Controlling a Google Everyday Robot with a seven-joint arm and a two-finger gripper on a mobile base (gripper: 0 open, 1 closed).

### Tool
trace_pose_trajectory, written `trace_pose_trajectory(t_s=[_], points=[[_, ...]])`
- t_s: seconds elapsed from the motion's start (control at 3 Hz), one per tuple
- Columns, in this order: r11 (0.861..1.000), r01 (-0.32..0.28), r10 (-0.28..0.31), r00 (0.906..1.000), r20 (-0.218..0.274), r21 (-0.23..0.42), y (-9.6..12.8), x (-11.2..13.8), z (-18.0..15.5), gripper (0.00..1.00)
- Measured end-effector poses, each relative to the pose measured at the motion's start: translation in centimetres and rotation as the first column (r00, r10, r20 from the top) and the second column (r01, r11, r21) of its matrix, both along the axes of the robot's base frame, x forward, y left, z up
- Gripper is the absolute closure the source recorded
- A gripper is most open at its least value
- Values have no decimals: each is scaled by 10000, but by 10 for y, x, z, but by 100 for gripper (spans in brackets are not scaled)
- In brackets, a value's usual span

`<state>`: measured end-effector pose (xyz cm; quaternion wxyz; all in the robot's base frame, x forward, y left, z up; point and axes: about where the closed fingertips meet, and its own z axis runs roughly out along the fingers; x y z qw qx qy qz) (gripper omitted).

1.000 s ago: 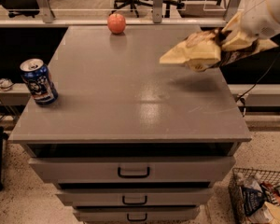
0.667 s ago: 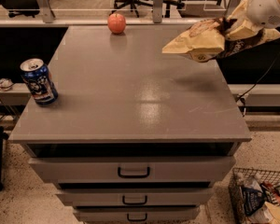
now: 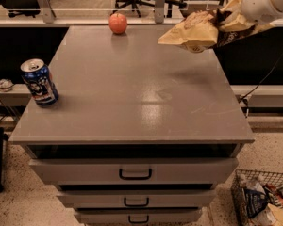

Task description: Move brown chip bag near apple

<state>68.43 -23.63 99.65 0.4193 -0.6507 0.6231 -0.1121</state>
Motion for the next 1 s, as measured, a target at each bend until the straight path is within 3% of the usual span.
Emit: trace_pose_trajectory(t_s=[0.33, 0.67, 1.0], points=[[9940, -542, 705, 9817, 1770, -953, 12, 54, 21, 100], [9857, -355, 868, 9450, 3153, -1650, 30, 118, 37, 100], [9833, 465, 262, 9206, 3895, -1760, 40, 177, 32, 100]])
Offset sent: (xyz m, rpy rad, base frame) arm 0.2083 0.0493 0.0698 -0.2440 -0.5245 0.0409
